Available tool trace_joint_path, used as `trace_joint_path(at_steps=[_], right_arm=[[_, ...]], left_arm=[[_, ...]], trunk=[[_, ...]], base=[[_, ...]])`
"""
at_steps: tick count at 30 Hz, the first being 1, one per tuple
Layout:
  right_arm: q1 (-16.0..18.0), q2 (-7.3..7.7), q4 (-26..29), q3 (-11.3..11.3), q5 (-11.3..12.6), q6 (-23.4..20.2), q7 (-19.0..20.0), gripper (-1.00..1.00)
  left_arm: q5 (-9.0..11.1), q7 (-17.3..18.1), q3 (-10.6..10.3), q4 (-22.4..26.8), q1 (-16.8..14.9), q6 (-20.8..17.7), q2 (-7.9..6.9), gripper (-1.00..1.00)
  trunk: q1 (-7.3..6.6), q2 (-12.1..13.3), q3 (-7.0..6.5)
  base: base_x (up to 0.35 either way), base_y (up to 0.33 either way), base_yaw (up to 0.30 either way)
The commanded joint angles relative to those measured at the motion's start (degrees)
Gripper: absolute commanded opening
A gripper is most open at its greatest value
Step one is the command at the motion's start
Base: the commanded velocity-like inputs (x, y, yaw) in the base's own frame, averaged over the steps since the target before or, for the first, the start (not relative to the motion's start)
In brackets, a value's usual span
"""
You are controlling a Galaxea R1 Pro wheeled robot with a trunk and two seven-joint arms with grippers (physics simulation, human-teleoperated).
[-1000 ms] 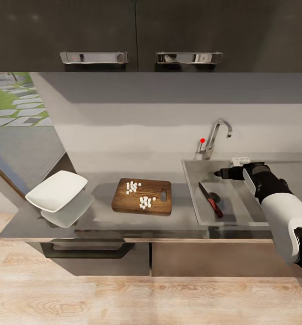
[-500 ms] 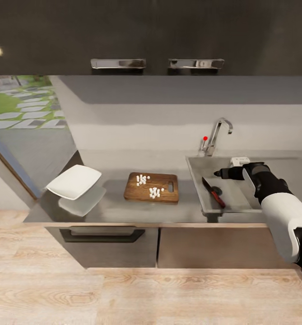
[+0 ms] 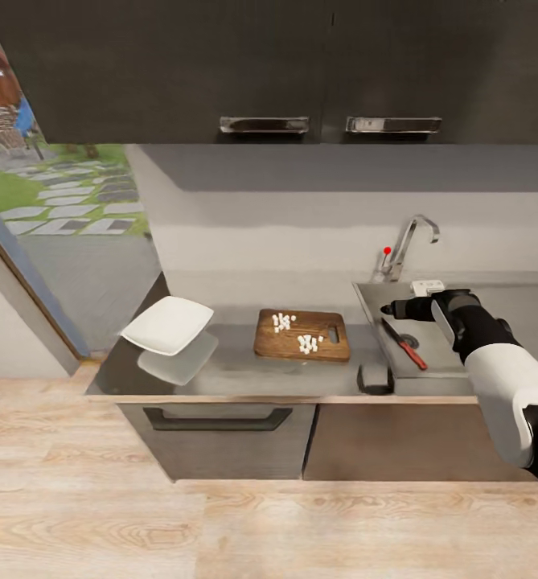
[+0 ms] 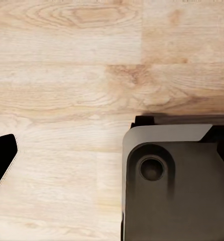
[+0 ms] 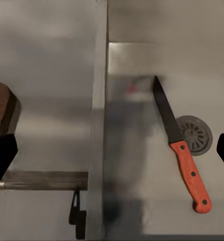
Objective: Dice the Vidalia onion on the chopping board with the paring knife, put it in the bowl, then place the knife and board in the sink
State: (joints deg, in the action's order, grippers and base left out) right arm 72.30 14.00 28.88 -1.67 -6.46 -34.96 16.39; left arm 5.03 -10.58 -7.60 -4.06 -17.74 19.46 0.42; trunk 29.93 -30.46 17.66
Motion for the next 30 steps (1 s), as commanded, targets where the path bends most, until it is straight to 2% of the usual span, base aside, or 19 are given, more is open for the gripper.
trace_joint_path(at_steps=[1, 14, 26, 30], right_arm=[[0.04, -0.02, 0.05, -0.18, -0.61, -0.24, 0.43, 1.0], [0.08, -0.25, -0.5, -0.18, -0.58, -0.23, 0.42, 1.0], [0.07, -0.37, -0.9, -0.17, -0.58, -0.26, 0.4, 1.0], [0.08, -0.37, -0.92, -0.18, -0.59, -0.25, 0.4, 1.0]], left_arm=[[0.51, -0.06, -0.49, -0.25, -0.11, 0.4, 0.03, 1.0], [0.51, -0.06, -0.49, -0.25, -0.11, 0.38, 0.11, 1.0], [0.51, -0.06, -0.49, -0.25, -0.11, 0.4, -0.05, 1.0], [0.51, -0.06, -0.49, -0.25, -0.11, 0.4, -0.13, 1.0]], trunk=[[0.03, -0.08, 0.0], [0.03, -0.08, -1.17], [0.03, -0.08, -2.24], [0.03, -0.08, -2.39]], base=[[0.0, 0.289, 0.0], [-0.089, 0.18, 0.0], [-0.039, 0.016, 0.0], [0.133, 0.0, 0.0]])
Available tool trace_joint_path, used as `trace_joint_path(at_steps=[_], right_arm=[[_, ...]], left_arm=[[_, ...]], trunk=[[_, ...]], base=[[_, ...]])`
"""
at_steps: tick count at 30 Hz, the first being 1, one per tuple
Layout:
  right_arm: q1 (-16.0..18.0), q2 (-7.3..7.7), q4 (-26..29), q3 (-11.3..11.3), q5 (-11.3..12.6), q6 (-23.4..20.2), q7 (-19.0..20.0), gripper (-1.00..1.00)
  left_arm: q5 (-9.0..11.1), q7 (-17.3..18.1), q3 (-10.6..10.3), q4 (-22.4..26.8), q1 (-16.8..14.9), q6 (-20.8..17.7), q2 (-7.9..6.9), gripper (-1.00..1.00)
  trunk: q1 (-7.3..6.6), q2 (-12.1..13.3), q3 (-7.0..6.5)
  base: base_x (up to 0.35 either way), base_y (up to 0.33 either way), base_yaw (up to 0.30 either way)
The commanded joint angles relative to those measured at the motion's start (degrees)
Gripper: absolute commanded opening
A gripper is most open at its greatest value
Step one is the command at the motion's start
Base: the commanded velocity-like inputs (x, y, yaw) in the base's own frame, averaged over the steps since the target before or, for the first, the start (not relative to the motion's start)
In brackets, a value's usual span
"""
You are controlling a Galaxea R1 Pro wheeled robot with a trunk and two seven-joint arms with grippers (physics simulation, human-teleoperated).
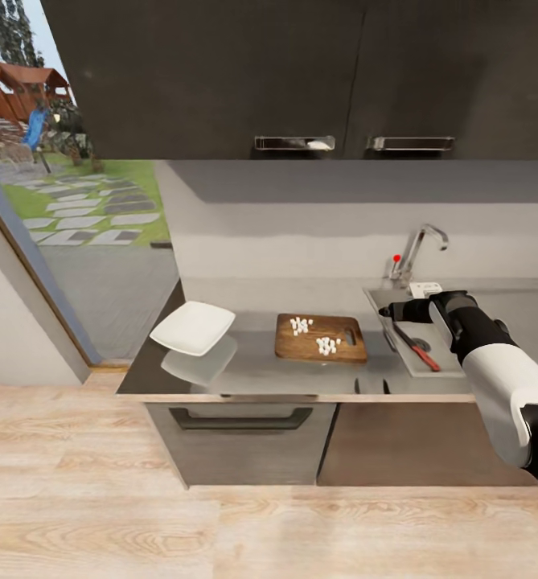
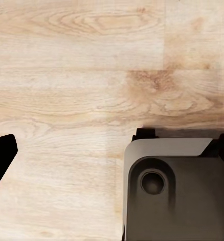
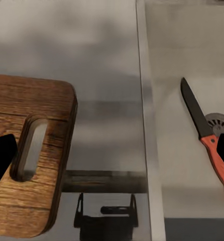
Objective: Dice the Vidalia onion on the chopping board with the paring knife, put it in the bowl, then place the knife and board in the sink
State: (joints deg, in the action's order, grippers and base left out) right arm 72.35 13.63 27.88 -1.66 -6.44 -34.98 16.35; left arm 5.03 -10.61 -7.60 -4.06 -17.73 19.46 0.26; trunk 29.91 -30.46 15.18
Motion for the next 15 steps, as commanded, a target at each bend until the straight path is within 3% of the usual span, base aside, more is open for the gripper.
trace_joint_path(at_steps=[1, 5, 9, 15], right_arm=[[0.05, 0.0, 0.07, -0.16, -0.63, -0.24, 0.44, 1.0], [0.07, -0.31, 0.01, -0.13, -0.63, -0.22, 0.44, 1.0], [0.06, -1.66, -0.52, -0.13, -0.67, -0.18, 0.42, 1.0], [0.06, -4.03, -5.69, -0.16, -0.68, 0.36, 0.71, 1.0]], left_arm=[[0.51, -0.03, -0.49, -0.25, -0.11, 0.4, 0.02, 1.0], [0.51, -0.03, -0.49, -0.24, -0.11, 0.4, 0.0, 1.0], [0.51, -0.03, -0.49, -0.24, -0.11, 0.4, 0.0, 1.0], [0.51, -0.03, -0.49, -0.25, -0.11, 0.4, 0.0, 1.0]], trunk=[[0.04, -0.08, 0.08], [0.04, -0.08, 0.06], [0.04, -0.08, 0.06], [0.04, -0.08, 0.06]], base=[[0.228, 0.0, 0.0], [0.273, 0.027, 0.0], [0.252, 0.129, 0.0], [0.033, 0.02, 0.0]])
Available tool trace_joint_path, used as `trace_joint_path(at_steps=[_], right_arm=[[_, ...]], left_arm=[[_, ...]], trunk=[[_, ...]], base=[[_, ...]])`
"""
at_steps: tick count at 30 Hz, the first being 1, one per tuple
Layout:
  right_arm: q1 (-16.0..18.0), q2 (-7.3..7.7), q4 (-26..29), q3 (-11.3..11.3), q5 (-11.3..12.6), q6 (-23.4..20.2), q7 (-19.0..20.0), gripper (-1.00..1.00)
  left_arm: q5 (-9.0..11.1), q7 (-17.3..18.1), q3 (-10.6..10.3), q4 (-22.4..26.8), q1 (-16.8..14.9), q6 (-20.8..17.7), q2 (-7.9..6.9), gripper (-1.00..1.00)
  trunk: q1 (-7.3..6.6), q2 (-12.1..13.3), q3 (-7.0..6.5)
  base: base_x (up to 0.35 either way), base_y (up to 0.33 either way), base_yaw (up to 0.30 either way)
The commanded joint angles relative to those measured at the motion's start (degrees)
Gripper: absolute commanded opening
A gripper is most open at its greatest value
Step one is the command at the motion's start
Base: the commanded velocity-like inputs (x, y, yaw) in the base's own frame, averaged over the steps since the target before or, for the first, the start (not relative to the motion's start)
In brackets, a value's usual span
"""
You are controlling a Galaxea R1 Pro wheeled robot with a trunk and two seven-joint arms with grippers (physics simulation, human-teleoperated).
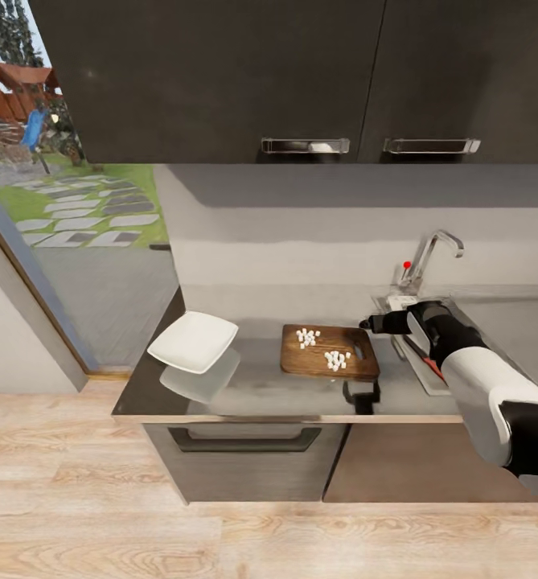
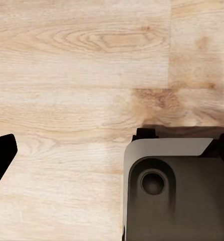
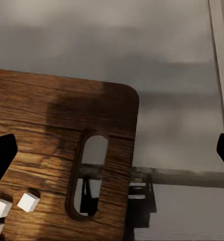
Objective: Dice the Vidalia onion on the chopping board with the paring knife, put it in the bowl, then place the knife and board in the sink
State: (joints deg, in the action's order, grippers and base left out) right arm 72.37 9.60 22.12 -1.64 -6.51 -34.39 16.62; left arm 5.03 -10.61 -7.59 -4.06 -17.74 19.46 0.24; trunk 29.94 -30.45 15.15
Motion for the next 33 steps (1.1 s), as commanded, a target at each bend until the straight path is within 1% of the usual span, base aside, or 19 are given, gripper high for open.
trace_joint_path(at_steps=[1, 8, 12, 14, 18, 33], right_arm=[[0.04, -0.07, -0.36, -0.19, -0.61, -0.2, 0.43, 1.0], [-0.03, 0.19, -1.22, -0.23, -0.88, -0.16, 0.14, 1.0], [-0.04, 0.74, -1.28, -0.34, -0.95, -0.15, 0.09, 1.0], [-0.04, 1.42, -1.24, -0.35, -0.94, -0.15, 0.11, 1.0], [-0.04, 1.94, -1.21, -0.37, -0.95, -0.15, 0.15, 1.0], [-0.03, 2.02, -1.27, -0.29, -0.96, -0.15, 0.08, 1.0]], left_arm=[[0.51, -0.03, -0.49, -0.24, -0.1, 0.4, 0.03, 1.0], [0.51, -0.03, -0.49, -0.24, -0.1, 0.39, 0.03, 1.0], [0.51, -0.03, -0.49, -0.24, -0.1, 0.38, 0.03, 1.0], [0.51, -0.03, -0.49, -0.24, -0.1, 0.34, 0.03, 1.0], [0.51, -0.03, -0.49, -0.24, -0.1, 0.32, 0.03, 1.0], [0.51, -0.03, -0.49, -0.24, -0.1, 0.32, 0.03, 1.0]], trunk=[[0.02, -0.09, 0.09], [0.02, -0.09, 0.09], [0.02, -0.09, 0.09], [0.02, -0.09, 0.09], [0.02, -0.09, 0.09], [0.02, -0.09, 0.27]], base=[[0.003, 0.002, 0.0], [0.0, 0.0, 0.0], [0.0, 0.0, 0.0], [0.0, 0.0, 0.0], [0.0, 0.0, 0.0], [0.0, 0.0, 0.0]])
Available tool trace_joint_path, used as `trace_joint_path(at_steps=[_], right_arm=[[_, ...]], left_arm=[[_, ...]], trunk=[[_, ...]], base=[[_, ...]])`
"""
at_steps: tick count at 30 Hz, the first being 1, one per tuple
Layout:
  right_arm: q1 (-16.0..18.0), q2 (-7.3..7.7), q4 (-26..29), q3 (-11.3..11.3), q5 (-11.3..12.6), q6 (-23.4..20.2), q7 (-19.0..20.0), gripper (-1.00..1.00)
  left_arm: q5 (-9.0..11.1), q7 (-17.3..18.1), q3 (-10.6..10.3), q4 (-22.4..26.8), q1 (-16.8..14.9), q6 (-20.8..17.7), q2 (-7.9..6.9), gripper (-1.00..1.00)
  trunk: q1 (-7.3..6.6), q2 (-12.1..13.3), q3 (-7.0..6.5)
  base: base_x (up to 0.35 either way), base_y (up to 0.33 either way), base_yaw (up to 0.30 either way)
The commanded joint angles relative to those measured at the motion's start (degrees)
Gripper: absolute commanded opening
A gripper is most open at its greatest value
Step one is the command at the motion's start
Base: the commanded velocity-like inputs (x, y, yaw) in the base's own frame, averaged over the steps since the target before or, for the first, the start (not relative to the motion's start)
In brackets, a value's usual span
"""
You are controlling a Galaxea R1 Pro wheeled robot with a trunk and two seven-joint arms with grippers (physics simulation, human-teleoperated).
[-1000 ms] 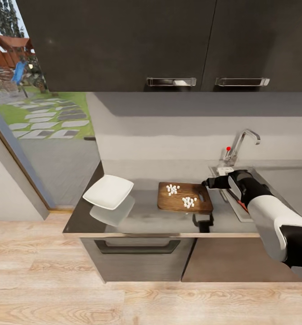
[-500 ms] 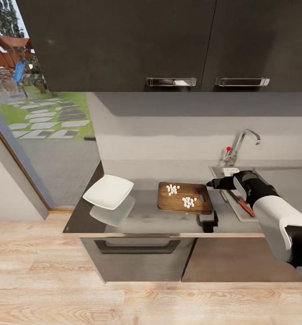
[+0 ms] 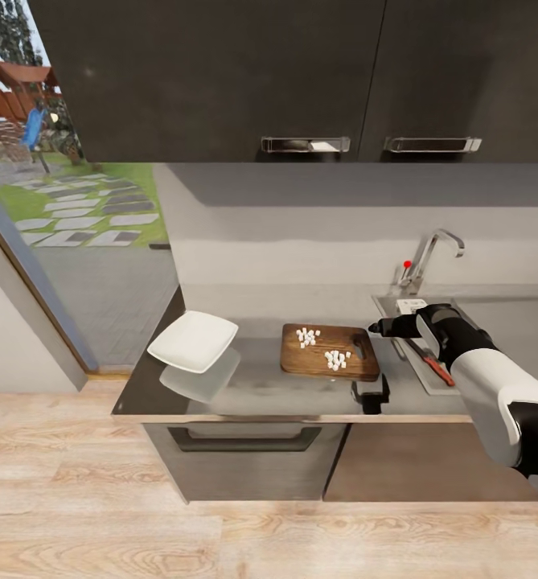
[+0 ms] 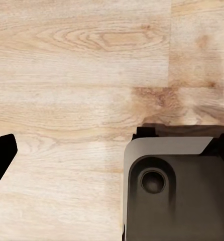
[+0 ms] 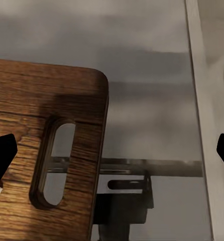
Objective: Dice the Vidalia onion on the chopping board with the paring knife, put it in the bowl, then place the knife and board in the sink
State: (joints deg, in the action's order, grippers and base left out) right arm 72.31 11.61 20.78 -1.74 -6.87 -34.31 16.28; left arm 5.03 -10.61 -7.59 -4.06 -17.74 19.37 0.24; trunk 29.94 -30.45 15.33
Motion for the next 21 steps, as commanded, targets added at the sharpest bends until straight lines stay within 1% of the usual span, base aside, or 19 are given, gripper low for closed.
trace_joint_path(at_steps=[1, 21], right_arm=[[0.03, 0.0, 0.09, -0.19, -0.6, -0.24, 0.42, 1.0], [0.03, 0.01, 0.13, -0.19, -0.6, -0.24, 0.42, 1.0]], left_arm=[[0.51, -0.03, -0.49, -0.24, -0.11, 0.4, 0.03, 1.0], [0.54, -0.03, -0.49, -0.24, -0.11, 0.4, 0.03, 1.0]], trunk=[[0.02, -0.09, 0.15], [0.02, -0.09, 1.62]], base=[[0.0, 0.0, 0.0], [0.0, 0.0, 0.0]])
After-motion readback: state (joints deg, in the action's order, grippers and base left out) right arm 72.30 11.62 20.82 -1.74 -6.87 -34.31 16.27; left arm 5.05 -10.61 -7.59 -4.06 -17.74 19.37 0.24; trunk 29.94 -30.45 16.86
